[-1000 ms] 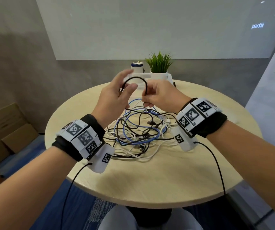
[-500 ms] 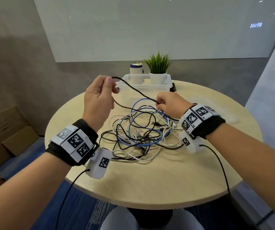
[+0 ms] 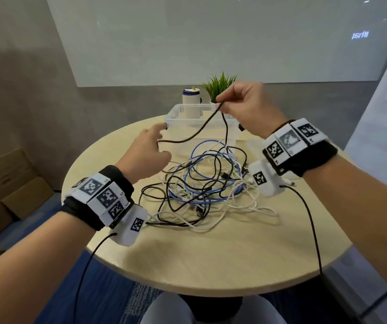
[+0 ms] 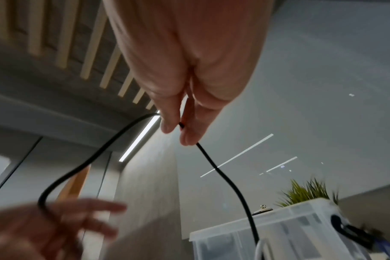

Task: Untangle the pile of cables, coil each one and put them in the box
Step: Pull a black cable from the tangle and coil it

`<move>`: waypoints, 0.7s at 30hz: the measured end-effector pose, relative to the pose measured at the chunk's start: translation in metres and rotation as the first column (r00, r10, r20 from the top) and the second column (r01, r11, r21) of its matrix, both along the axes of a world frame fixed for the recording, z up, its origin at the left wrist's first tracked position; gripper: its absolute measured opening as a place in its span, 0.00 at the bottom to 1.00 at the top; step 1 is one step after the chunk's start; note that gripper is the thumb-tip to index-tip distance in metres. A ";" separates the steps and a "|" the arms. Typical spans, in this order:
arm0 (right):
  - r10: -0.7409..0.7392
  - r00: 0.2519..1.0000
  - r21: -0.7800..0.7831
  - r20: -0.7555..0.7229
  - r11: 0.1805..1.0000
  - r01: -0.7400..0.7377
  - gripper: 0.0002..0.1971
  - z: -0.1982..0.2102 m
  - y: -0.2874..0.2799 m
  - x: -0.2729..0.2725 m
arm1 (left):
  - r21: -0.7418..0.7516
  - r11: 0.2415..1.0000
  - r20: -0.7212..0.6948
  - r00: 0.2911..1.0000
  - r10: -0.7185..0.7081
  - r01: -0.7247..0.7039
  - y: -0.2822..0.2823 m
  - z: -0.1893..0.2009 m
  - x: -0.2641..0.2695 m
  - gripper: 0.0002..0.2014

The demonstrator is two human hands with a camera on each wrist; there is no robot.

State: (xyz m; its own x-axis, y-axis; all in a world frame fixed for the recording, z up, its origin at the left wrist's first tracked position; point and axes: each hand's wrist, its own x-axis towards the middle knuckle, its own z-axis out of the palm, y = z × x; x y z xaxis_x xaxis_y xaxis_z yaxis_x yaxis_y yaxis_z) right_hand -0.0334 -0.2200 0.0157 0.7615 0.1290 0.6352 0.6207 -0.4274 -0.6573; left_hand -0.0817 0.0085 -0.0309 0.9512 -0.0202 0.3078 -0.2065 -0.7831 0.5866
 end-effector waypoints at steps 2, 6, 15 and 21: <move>0.000 1.000 -0.109 0.031 0.994 0.003 0.07 -0.006 0.006 -0.004 | 0.054 0.995 0.063 0.994 -0.087 0.084 -0.006 0.007 -0.005 0.36; -0.045 0.990 -0.227 0.134 0.971 0.074 0.07 -0.018 0.013 -0.008 | 0.082 0.957 -0.029 0.960 -0.278 0.279 -0.015 0.014 -0.010 0.37; 0.096 0.992 -0.294 0.079 0.953 -0.068 0.08 -0.016 0.018 -0.020 | -0.025 0.973 0.023 0.973 -0.229 0.229 -0.028 0.010 -0.010 0.17; 0.214 0.977 -0.257 -0.008 0.944 -0.209 0.10 -0.024 0.022 -0.028 | -0.329 0.898 -0.004 0.950 -0.312 0.293 -0.037 0.005 -0.016 0.08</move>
State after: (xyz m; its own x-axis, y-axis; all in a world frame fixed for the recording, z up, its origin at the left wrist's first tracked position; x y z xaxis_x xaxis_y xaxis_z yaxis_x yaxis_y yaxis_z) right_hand -0.0616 -0.1979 -0.0087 0.6864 0.4453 0.5749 0.7271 -0.4365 -0.5300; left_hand -0.0979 -0.0285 -0.0256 0.9306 -0.2189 0.2933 -0.3633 -0.4557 0.8127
